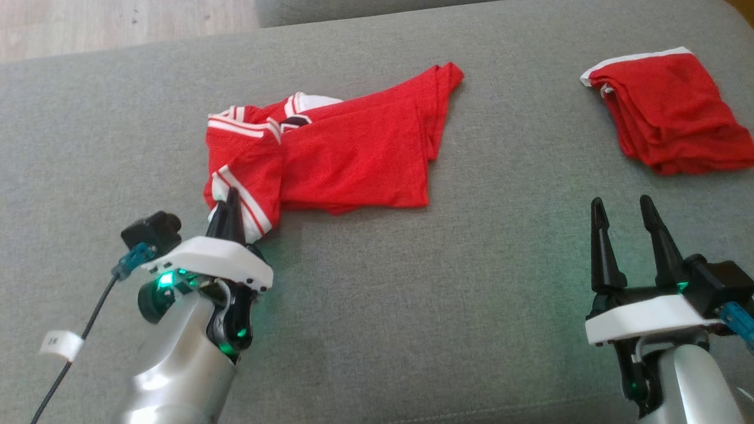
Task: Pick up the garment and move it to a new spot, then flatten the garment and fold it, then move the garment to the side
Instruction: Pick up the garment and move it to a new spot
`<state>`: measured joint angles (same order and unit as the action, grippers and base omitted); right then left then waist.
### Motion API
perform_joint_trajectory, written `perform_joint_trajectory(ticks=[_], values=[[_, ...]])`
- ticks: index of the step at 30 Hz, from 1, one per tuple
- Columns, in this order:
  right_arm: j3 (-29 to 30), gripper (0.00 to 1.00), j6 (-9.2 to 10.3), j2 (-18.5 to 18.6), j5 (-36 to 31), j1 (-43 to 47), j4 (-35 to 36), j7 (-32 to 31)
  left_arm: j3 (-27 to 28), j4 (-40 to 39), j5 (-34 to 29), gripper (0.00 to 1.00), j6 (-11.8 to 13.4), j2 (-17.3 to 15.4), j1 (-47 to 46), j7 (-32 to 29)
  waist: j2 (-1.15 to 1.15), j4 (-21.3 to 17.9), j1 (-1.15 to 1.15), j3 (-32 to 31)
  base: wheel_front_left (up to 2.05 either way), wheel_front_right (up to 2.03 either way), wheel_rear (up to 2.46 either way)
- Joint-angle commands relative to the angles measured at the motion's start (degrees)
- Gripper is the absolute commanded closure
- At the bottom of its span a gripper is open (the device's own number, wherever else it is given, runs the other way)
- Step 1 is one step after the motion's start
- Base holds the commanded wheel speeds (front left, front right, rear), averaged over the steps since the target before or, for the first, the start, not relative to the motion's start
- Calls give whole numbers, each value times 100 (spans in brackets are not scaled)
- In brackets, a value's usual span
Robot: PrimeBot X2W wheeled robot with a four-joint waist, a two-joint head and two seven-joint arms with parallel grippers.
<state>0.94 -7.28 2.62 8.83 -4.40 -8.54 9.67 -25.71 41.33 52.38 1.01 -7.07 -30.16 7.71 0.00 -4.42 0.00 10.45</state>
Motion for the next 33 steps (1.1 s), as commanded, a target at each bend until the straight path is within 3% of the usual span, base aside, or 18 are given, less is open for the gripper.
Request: perform_joint_trajectory(ticks=[1,3,5,6,13,23,33], values=[[-95,0,-21,26,-44,-184,125,64,231,-54,-6,100,-34,-122,-183,107,0,26,0,-22,0,0,0],[-103,0,-21,26,-63,-175,97,48,233,29,-30,97,-61,-123,-192,214,0,60,0,-61,0,0,0],[-94,0,-21,26,-86,-165,77,36,210,91,-85,46,-83,-137,-202,308,0,100,0,-104,0,0,0],[-91,0,-21,26,-97,-160,69,30,207,113,-113,0,-84,-146,-204,359,0,119,0,-127,0,0,0],[-71,0,-21,26,-162,-108,9,9,117,76,-365,0,-77,-228,-101,576,0,257,0,-305,0,0,0],[-154,0,-21,26,-320,164,-97,-93,-71,-618,-910,0,29,-508,528,707,0,562,0,-825,0,0,0],[-358,0,-21,26,-278,514,-18,-212,-45,-1778,-1143,0,464,-849,1591,722,0,767,0,-1167,0,0,0]])
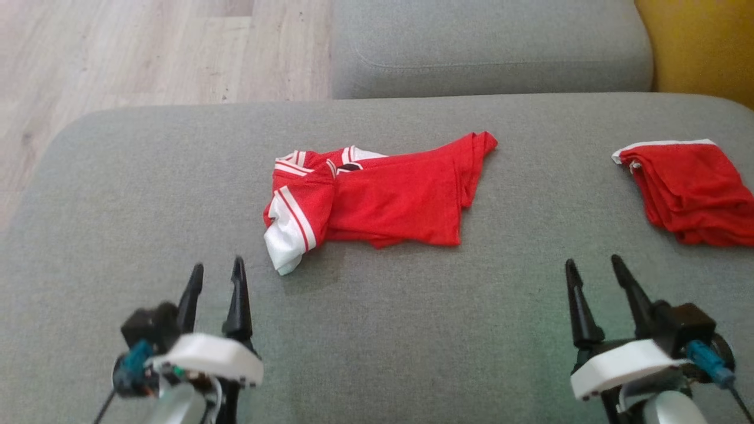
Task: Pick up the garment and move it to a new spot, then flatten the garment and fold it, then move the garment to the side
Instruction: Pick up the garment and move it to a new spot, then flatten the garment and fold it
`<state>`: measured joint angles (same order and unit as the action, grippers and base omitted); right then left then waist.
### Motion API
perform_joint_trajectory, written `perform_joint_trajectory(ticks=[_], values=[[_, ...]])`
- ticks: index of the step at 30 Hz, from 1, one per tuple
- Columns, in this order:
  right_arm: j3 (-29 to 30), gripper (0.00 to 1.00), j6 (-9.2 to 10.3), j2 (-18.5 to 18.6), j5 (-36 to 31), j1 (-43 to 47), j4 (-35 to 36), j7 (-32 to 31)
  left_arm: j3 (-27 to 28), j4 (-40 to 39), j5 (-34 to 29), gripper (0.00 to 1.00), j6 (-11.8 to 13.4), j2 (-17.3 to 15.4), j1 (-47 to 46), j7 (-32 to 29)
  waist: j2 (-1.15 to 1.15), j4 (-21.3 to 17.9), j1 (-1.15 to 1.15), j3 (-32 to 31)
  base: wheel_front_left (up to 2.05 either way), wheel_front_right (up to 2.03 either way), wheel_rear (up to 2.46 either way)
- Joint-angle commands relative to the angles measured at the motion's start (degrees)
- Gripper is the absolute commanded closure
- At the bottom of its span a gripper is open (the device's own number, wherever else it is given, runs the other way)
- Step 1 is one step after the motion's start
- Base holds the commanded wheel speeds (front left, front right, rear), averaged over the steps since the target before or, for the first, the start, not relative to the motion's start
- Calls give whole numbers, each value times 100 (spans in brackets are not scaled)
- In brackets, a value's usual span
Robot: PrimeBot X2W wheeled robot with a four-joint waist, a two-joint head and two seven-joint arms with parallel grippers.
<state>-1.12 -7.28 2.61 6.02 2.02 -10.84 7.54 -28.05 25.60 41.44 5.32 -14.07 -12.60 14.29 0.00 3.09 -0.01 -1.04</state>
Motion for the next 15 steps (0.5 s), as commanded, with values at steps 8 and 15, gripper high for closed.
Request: perform_joint_trajectory(ticks=[8,15], values=[[-344,0,-21,27,96,11,180,27,282,-963,-171,0,390,-276,682,68,0,-1,1,-105,0,0,0],[-422,0,-21,27,213,86,86,88,290,-1429,-303,0,636,-349,1101,69,0,-16,1,-132,0,0,0]])
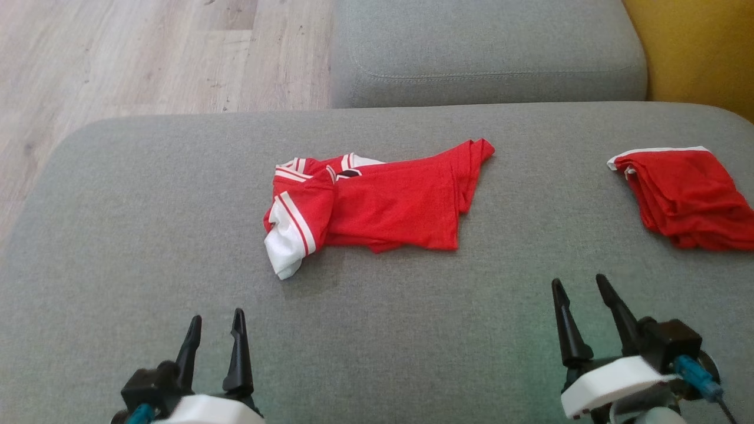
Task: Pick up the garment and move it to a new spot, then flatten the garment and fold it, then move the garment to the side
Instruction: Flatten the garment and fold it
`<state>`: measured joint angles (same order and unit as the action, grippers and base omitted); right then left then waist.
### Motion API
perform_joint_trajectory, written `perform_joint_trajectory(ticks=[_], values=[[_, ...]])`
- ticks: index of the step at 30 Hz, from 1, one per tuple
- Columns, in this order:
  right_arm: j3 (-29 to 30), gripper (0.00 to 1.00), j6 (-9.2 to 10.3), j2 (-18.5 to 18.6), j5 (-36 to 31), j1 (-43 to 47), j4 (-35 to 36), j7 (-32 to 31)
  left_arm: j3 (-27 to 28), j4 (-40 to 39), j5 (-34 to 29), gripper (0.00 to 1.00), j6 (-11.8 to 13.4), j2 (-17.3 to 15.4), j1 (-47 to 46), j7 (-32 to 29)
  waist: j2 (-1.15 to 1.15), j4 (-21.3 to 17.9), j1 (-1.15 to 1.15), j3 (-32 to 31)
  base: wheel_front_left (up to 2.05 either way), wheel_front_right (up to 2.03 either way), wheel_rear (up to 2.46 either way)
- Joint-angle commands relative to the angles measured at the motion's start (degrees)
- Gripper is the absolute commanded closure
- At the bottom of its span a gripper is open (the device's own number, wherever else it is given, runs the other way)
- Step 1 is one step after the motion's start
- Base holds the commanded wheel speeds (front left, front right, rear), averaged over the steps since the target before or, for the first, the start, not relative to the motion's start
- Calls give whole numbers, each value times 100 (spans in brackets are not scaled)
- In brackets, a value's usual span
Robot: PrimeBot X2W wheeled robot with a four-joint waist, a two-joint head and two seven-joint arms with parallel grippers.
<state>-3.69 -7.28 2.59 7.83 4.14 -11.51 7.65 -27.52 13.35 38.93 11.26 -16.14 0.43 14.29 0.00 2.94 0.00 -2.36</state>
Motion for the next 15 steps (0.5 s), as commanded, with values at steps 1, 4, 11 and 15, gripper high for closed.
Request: perform_joint_trajectory(ticks=[1,4,11,15], values=[[-178,0,-21,29,43,-123,139,82,221,-250,-62,0,60,-144,-172,63,0,-1,0,-1,0,0,0],[-217,0,-21,29,62,-130,102,89,196,-360,-69,0,103,-156,-120,28,0,-5,0,-1,0,0,0],[-221,0,-21,29,57,-169,54,100,201,-427,-55,0,149,-164,-111,17,0,-7,0,10,0,0,0],[-216,0,-21,29,51,-194,29,105,184,-453,-55,0,173,-162,-106,6,0,-6,0,24,0,0,0]])
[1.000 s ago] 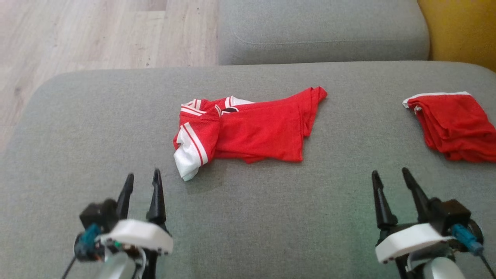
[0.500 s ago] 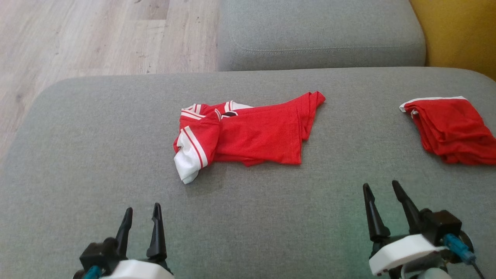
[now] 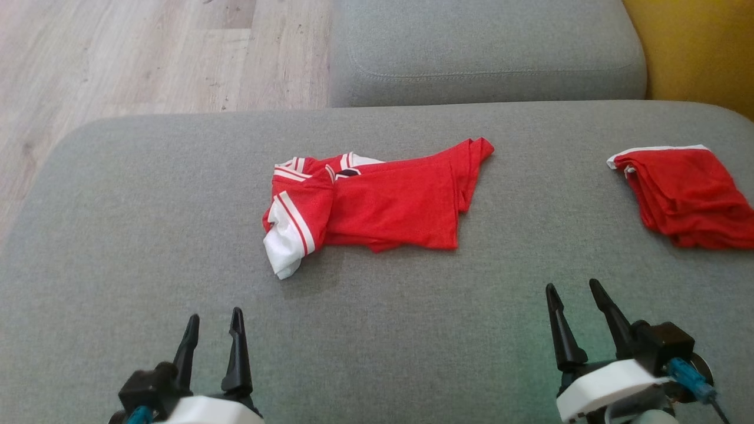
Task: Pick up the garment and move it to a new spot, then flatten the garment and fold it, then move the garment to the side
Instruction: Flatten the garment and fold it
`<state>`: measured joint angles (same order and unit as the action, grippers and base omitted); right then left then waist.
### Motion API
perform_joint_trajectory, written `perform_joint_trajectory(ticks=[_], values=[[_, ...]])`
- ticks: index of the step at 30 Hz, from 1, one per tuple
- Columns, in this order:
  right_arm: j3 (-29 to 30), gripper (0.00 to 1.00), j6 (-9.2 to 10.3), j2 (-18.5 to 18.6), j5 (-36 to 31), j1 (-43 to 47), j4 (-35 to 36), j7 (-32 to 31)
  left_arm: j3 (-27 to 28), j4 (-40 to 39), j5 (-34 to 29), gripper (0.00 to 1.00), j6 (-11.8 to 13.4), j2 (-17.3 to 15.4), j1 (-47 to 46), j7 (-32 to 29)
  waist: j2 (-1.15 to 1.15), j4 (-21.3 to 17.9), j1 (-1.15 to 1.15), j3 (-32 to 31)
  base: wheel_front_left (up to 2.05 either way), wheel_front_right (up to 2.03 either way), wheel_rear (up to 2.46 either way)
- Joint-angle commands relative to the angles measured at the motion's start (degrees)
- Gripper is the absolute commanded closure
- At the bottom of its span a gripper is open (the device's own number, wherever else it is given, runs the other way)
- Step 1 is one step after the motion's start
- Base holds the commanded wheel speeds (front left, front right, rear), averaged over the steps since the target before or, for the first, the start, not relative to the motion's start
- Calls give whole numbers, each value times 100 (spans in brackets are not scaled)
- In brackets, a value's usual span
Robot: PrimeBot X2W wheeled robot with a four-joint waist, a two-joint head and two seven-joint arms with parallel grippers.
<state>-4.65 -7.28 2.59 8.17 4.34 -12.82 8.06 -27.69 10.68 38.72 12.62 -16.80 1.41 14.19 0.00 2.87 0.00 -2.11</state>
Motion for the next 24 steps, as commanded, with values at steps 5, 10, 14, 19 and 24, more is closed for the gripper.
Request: perform_joint_trajectory(ticks=[5,10,14,19,24], values=[[-106,0,-21,29,8,-238,145,68,201,-163,-22,0,36,-110,-219,16,0,8,0,23,0,0,0],[-83,0,-21,29,-2,-256,143,69,187,-168,-19,0,55,-115,-235,7,0,16,0,44,0,0,0],[-70,0,-21,29,-9,-265,152,70,164,-191,-29,0,60,-127,-247,-1,0,16,0,83,0,0,0],[-59,0,-21,29,-34,-303,206,66,54,-182,-119,0,23,-153,-383,-61,0,-16,0,229,0,0,0],[-44,0,-21,29,-101,-420,315,38,-60,-106,-249,0,-59,-138,-840,-172,0,-75,0,499,0,0,0]])
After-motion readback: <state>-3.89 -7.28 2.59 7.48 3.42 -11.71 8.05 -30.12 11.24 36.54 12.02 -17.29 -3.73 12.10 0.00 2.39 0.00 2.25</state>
